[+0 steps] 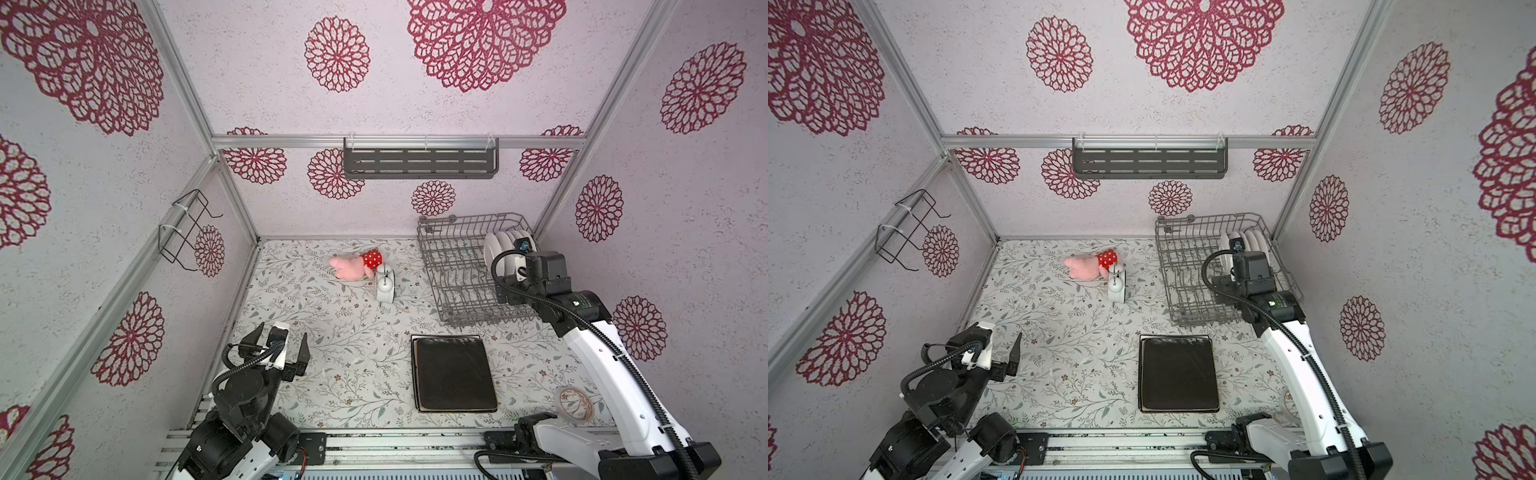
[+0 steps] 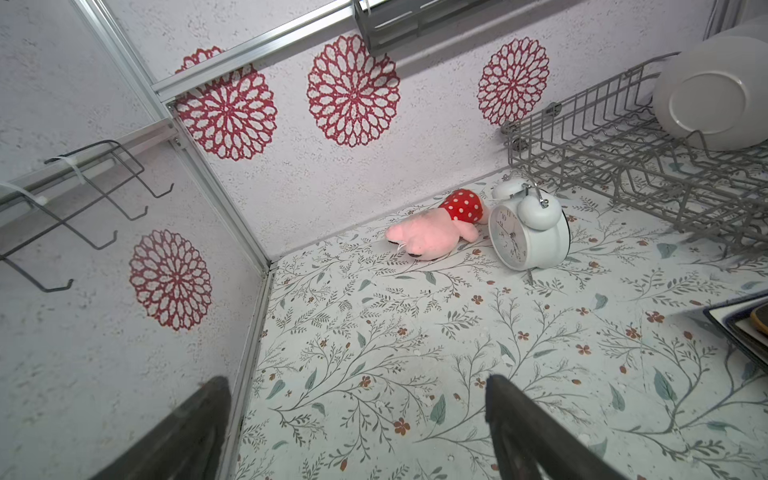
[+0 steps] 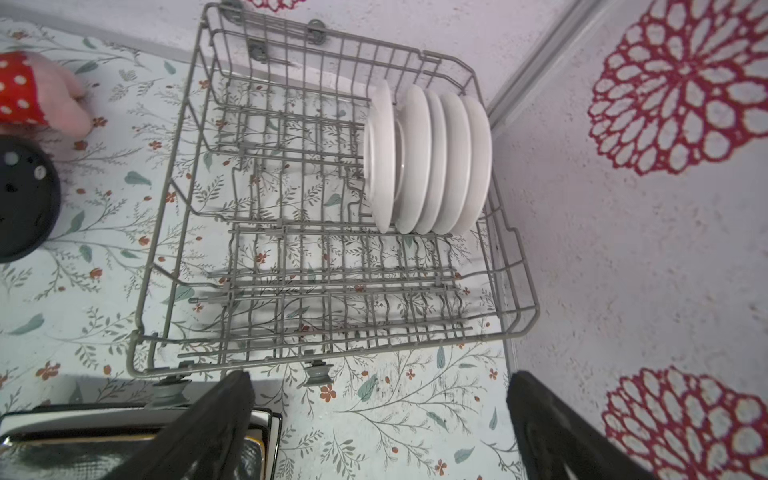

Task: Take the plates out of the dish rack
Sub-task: 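Open the left gripper and draw it back while right releases the stack and rises, then move the right gripper to the white plates in the rack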

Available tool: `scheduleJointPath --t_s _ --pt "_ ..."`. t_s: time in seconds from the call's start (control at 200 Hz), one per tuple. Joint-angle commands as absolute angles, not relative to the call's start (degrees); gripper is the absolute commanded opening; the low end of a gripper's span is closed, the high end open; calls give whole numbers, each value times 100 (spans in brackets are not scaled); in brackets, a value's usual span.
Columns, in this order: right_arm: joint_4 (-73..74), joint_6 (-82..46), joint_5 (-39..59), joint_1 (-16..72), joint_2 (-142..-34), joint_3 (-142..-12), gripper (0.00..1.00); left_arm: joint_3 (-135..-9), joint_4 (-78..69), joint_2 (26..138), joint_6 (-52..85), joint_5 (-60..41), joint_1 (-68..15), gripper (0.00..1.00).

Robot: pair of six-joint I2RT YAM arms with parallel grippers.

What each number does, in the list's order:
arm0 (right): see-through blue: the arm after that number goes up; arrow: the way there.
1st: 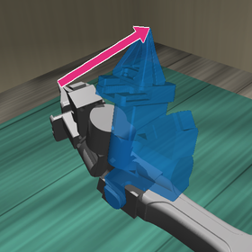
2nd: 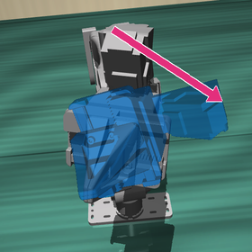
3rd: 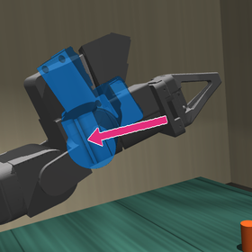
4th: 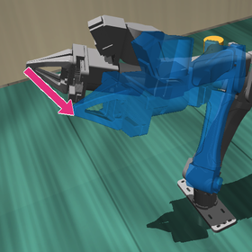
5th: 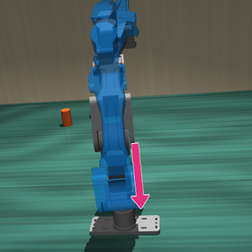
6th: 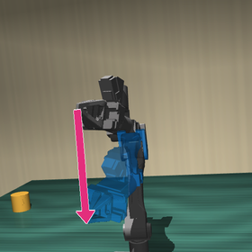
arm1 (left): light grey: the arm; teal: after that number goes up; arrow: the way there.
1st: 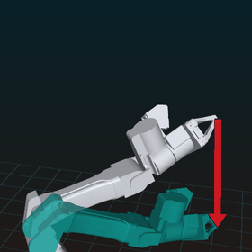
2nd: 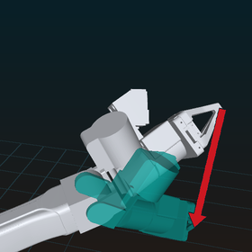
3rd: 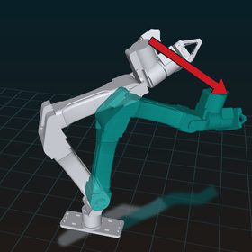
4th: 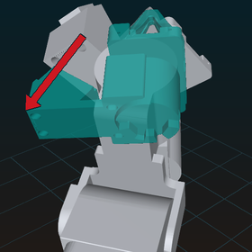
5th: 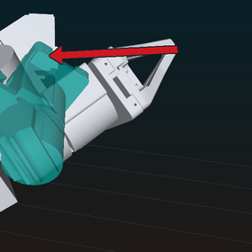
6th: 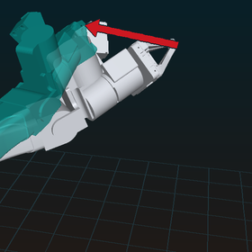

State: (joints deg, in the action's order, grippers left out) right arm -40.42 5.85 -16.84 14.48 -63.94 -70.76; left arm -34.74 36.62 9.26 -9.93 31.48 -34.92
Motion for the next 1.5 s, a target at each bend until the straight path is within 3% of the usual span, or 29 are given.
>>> scheduleJointPath --t_s 0.0,0.18,0.36,0.665,0.936,1.496 --pt "-3617 1189 -1069 1468 -6214 -6971 99 -3365 3454 691 -1231 2615 -3454 97" --pt "-2618 1145 -730 1417 -6409 -6511 99 -3380 3729 682 -1218 1430 -3580 98" --pt "-1910 952 -377 1330 -6768 -6301 99 -3450 3512 1350 -1459 1224 -3948 97" --pt "-1008 258 179 794 -7103 -5766 95 -2418 1087 1341 -1735 794 -3984 97" --pt "-658 208 642 679 -7612 -5828 95 -2302 1159 1086 -1543 1950 -4687 97" --pt "-937 300 632 174 -8423 -6565 91 -2166 1786 562 -1047 2246 -5467 97"
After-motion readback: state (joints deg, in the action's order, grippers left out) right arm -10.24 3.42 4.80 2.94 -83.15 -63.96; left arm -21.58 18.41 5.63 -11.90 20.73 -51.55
